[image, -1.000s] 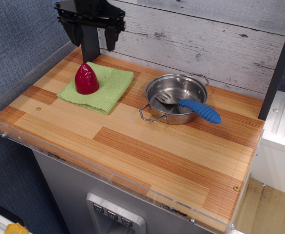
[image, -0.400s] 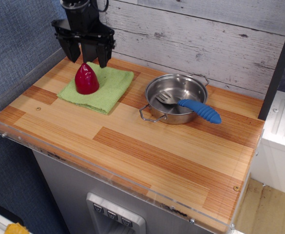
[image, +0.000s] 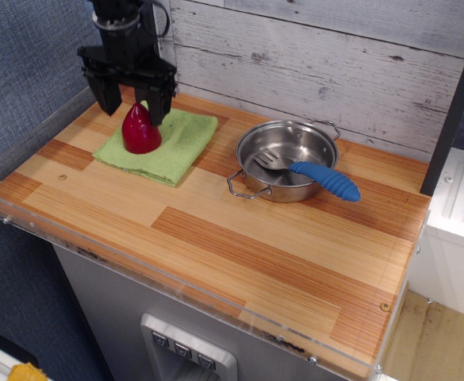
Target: Put the food in the front right on the table
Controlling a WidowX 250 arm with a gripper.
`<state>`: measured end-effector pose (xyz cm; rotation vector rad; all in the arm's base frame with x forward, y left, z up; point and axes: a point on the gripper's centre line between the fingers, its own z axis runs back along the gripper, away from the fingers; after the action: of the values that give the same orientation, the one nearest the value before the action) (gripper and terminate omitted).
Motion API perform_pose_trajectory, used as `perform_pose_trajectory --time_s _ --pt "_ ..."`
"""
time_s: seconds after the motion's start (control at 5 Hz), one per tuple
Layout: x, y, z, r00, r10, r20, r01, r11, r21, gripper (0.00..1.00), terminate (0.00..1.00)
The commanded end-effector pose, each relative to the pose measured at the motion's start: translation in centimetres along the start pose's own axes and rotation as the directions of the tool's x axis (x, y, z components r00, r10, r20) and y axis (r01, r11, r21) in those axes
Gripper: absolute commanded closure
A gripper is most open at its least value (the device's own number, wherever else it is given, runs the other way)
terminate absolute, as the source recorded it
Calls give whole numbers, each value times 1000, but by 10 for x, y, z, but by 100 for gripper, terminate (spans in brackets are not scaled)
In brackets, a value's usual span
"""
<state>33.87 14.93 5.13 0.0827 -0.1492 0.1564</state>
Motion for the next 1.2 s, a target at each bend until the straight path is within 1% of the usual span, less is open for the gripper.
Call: perform_pose_trajectory --time_s 0.0,0.2,0.4,0.6,0.8,1.0 --pt "7 3 -3 1000 -14 9 14 1000 9 0 0" --pt "6 4 -5 1000 -5 -2 5 1000 17 0 0" --pt "7 5 -13 1000 -4 -22 5 1000 29 0 0" --pt "7 6 -12 1000 -4 -21 5 1000 30 100 0" --pt "7 10 0 1000 0 4 -1 1000 26 100 0" --pt "9 15 17 999 23 30 -24 999 33 100 0"
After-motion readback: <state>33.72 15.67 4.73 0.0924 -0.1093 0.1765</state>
